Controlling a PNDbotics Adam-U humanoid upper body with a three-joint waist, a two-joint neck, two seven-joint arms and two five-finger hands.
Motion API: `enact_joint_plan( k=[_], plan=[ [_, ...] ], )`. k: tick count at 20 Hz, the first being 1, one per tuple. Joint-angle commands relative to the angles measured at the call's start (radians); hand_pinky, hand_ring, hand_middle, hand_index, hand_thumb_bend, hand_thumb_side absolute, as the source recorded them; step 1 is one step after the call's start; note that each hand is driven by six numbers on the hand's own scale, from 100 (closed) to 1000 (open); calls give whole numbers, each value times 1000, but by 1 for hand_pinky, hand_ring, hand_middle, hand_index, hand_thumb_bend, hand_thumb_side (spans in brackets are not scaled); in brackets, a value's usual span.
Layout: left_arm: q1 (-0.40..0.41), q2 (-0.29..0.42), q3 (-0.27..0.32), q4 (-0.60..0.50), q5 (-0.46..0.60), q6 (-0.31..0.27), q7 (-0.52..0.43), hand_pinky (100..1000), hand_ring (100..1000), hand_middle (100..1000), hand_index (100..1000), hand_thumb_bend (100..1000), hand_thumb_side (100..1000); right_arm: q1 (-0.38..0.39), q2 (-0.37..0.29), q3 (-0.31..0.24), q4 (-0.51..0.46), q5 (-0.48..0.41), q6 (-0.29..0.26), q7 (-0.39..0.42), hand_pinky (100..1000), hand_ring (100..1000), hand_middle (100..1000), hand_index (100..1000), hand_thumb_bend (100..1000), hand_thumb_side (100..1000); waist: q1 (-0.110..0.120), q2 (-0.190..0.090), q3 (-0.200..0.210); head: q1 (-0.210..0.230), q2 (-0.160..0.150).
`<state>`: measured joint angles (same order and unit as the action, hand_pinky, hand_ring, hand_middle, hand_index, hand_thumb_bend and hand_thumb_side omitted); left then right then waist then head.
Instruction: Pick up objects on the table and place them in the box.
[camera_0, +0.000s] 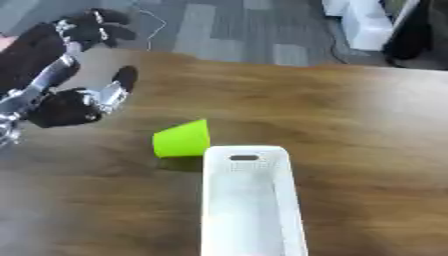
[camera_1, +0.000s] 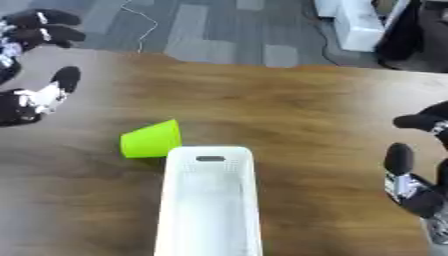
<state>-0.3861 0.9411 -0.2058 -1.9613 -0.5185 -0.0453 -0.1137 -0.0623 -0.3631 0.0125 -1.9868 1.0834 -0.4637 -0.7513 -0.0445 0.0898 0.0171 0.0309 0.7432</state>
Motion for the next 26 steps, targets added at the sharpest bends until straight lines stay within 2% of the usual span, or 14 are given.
enact_joint_plan(
  k=[1,3,7,8,9,15,17,18,22,26],
  plan=[
    [-50,47,-14,56,7,-41,-77,732,747,879,899,689,1000,-18,-19,-13,-13,-1,-134,-91,224,332,373,481,273,1000,7,-11,-8,16,-13],
    [-83,45,-28,110,2,-69,-106,737,756,882,906,734,1000,-27,-22,-12,-13,-4,-151,-72,221,334,375,481,273,1000,10,-10,-17,21,-22],
    [-142,36,-60,207,-29,-128,-166,760,783,885,901,886,1000,-45,-27,-9,-13,-19,-178,-32,214,335,375,482,270,1000,16,-8,-37,35,-34],
    [-152,34,-66,229,-43,-143,-182,763,786,885,901,886,1000,-51,-29,-7,-13,-25,-181,-18,213,335,377,483,268,1000,18,-7,-43,38,-38],
    [-160,31,-70,250,-56,-155,-196,768,793,884,900,924,1000,-57,-31,-5,-13,-31,-185,-4,212,336,377,482,270,1000,19,-6,-49,41,-42],
    [-189,10,-89,345,-121,-181,-281,796,838,894,922,950,1000,-87,-39,11,-13,-62,-210,63,200,334,376,483,265,1000,27,0,-75,70,-41],
    [-199,2,-102,367,-138,-170,-334,906,889,915,942,939,1000,-91,-41,10,-13,-71,-212,81,200,334,376,482,266,1000,28,0,-79,78,-34],
    [-207,-4,-108,378,-141,-163,-366,933,901,915,943,943,1000,-92,-41,11,-13,-76,-216,85,200,334,376,482,267,1000,29,-1,-80,82,-32],
    [-236,-28,-128,406,-142,-151,-476,949,910,914,943,968,1000,-92,-41,13,-13,-87,-224,97,196,333,375,482,266,1000,28,-1,-83,93,-31],
    [-254,-50,-160,413,-149,-171,-577,994,938,931,961,1000,1000,-93,-42,17,-13,-92,-229,106,195,333,376,482,266,1000,27,-1,-86,102,-30]
  ],
)
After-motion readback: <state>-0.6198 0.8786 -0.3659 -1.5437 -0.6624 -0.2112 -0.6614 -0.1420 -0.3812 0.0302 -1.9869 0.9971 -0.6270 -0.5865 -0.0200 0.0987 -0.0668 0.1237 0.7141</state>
